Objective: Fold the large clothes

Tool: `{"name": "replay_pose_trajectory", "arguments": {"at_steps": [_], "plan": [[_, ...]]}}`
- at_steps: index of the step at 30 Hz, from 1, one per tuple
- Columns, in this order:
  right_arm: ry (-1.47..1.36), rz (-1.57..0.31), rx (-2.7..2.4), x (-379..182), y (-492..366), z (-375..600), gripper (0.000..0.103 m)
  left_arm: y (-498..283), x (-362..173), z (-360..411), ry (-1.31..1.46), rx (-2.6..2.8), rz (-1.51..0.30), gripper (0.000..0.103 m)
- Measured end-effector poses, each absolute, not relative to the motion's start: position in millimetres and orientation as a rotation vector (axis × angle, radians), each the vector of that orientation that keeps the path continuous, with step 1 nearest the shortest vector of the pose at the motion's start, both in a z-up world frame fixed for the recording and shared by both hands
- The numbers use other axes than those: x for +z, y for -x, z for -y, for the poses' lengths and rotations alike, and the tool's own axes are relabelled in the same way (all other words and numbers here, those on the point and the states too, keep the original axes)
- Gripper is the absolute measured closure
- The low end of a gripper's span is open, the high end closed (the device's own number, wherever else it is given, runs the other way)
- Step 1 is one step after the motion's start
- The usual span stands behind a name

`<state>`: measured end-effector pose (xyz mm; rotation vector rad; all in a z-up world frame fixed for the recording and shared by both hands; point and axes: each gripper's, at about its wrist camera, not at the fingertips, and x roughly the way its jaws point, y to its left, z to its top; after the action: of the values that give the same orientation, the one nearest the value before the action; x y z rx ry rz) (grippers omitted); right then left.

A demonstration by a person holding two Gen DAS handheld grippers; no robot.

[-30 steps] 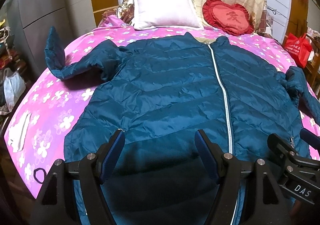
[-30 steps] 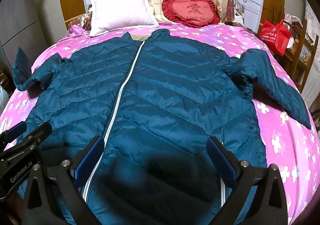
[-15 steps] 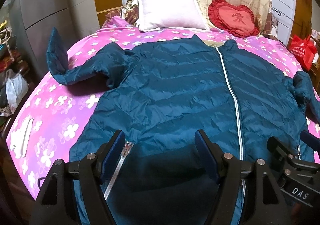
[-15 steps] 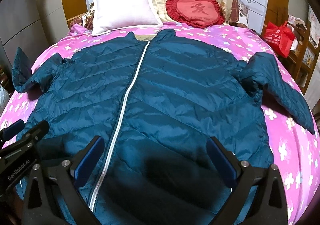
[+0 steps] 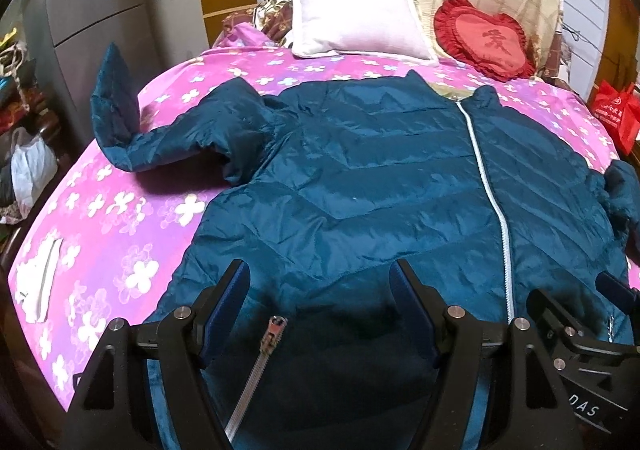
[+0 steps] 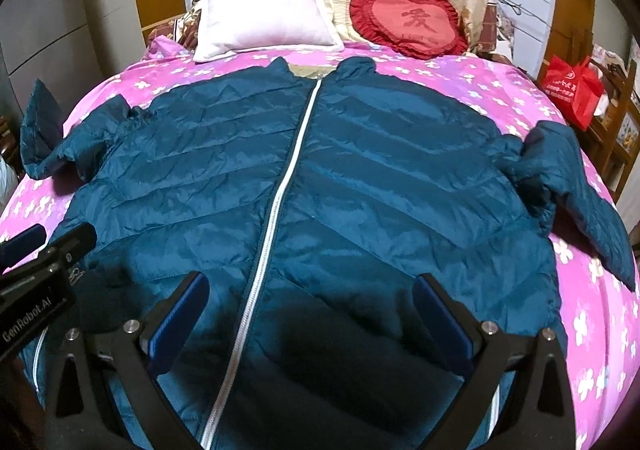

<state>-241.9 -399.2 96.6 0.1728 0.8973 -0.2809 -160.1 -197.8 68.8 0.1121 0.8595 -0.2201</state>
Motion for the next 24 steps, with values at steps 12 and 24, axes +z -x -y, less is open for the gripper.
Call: {"name": "replay_pose_trajectory", "arguments": {"at_steps": [12, 24], "plan": [[-0.180, -0.914, -0.280, 83.0, 214.1, 405.2, 0.000, 135.5, 57.0, 184.4, -0.094, -0.196, -0.882, 0.053], [-0.149, -0.925, -0.243, 76.8, 193.8, 391.2, 0.000, 117.0, 56.1, 167.4, -0.088, -0.153, -0.895, 0.053]]}}
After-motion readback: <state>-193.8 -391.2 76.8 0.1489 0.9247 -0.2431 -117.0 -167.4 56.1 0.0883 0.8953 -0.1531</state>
